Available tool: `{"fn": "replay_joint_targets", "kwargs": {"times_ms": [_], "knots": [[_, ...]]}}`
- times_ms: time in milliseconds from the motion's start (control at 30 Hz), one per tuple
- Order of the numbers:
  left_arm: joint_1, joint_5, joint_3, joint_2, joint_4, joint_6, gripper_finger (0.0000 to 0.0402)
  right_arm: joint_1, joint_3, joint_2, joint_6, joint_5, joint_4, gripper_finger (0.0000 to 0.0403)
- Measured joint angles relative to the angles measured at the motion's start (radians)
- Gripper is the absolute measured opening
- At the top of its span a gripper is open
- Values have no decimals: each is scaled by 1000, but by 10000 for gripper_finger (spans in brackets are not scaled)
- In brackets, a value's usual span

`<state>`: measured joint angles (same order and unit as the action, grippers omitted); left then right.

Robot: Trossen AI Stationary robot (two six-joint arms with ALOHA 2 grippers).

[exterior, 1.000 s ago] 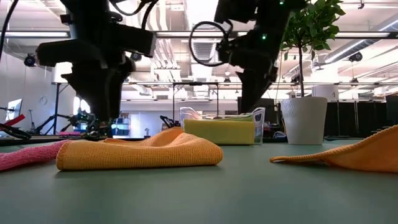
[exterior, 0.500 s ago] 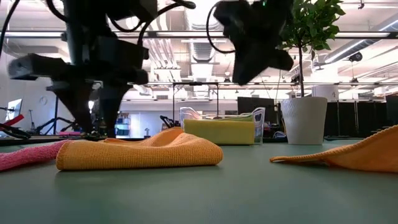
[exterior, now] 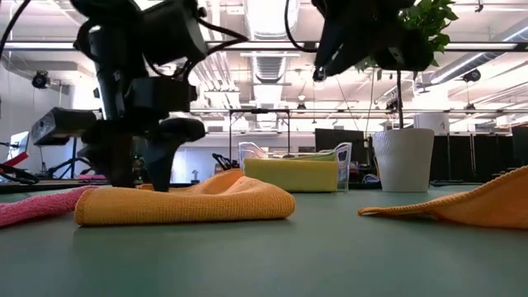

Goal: Fold microfiber towels
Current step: Put the folded orange towel into the transparent bin

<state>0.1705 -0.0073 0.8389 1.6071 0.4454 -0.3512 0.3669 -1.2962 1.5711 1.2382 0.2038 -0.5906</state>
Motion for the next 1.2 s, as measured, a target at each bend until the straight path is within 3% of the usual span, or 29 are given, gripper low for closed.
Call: {"fn": "replay_joint_targets", "kwargs": {"times_ms": [233, 467, 567, 933, 1200], "knots": [[-16, 37, -33, -6, -31, 46, 144, 62, 106, 1, 79, 105, 316, 68], [-20, 72, -33, -5, -30, 359, 96, 62, 193, 99, 142, 137, 598, 68], [-21, 75, -34, -4, -29, 388, 84, 61, 195, 160, 176, 137, 642, 68], [-22, 75, -35, -3, -34, 388, 81, 47, 60, 372, 237, 83, 614, 65], [-22, 83, -38, -17, -29, 389, 81, 25, -131, 464, 271, 86, 278, 26]]}}
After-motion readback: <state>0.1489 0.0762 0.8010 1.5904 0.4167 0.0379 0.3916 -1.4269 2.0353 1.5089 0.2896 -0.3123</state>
